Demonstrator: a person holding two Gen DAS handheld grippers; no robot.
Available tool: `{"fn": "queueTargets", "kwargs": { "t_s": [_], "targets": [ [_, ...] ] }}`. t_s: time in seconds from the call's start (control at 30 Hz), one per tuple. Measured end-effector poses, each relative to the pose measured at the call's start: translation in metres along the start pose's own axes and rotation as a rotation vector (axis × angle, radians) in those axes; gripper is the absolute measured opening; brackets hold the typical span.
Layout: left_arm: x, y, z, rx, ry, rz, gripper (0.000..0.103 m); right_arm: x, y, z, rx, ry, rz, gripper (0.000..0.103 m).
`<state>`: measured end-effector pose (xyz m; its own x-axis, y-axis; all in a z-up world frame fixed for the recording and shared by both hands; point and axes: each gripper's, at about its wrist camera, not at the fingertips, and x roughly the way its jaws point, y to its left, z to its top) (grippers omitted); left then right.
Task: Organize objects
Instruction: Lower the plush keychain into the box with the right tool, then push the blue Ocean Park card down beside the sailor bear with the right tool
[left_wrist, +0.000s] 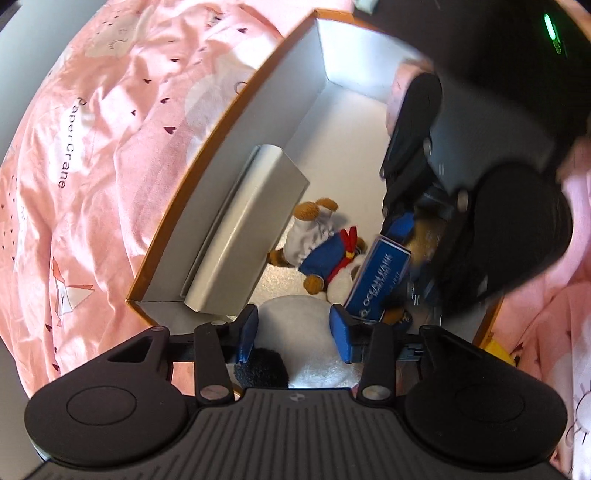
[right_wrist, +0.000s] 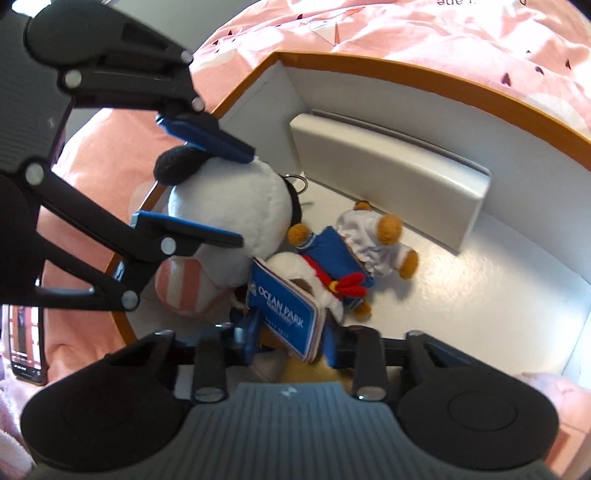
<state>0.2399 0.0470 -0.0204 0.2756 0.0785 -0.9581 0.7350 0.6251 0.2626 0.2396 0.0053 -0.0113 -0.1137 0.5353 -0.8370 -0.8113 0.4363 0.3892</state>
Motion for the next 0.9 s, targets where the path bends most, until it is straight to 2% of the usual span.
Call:
{"fn": "queueTargets", "kwargs": {
  "t_s": [0.03, 0.1, 0.23, 0.3, 0.33, 0.37, 0.43, 0.53, 0.6, 0.7, 0.8, 0.9],
  "targets": [
    [0.002, -0.003, 0.000, 0.018, 0.011, 0.008, 0.047, -0.003, -0.002, -0.001, 0.001, 0.002, 0.016, 0.019],
    [0.005, -0.010, 0.001, 0.052, 0.026, 0.019, 0.045, -0.007, -0.002, -0.002, -0.004, 0.009, 0.030, 0.019],
    [0.011, -0.023, 0.001, 0.121, 0.040, 0.047, 0.043, -0.008, 0.008, -0.006, -0.075, -0.009, -0.026, 0.032],
    [0.010, -0.022, -0.001, 0.124, 0.037, 0.046, 0.043, -0.011, 0.018, -0.007, -0.123, -0.025, -0.042, 0.049],
    [0.010, -0.022, 0.001, 0.124, 0.036, 0.042, 0.043, -0.012, 0.022, -0.007, -0.138, -0.031, -0.044, 0.067],
    [0.009, -0.021, 0.001, 0.124, 0.033, 0.040, 0.043, -0.012, 0.027, -0.007, -0.153, -0.036, -0.049, 0.072],
    [0.008, -0.021, -0.002, 0.142, 0.026, 0.038, 0.043, -0.009, 0.031, -0.004, -0.159, -0.029, -0.059, 0.073],
    [0.003, -0.015, -0.002, 0.113, 0.017, 0.016, 0.042, 0.004, 0.030, 0.003, -0.146, 0.009, -0.089, 0.074],
    [0.001, -0.010, -0.004, 0.093, 0.013, 0.007, 0.042, 0.009, 0.029, 0.005, -0.146, 0.028, -0.079, 0.074],
    [-0.001, -0.012, -0.010, 0.105, -0.004, 0.017, 0.042, -0.004, 0.025, 0.004, -0.127, 0.001, -0.044, 0.073],
    [-0.004, -0.012, -0.014, 0.104, -0.023, 0.018, 0.042, -0.023, 0.017, 0.000, -0.114, -0.022, -0.054, 0.068],
    [-0.007, -0.010, -0.019, 0.093, -0.038, 0.015, 0.042, -0.038, 0.001, 0.001, -0.047, -0.039, -0.060, 0.058]
  ]
}}
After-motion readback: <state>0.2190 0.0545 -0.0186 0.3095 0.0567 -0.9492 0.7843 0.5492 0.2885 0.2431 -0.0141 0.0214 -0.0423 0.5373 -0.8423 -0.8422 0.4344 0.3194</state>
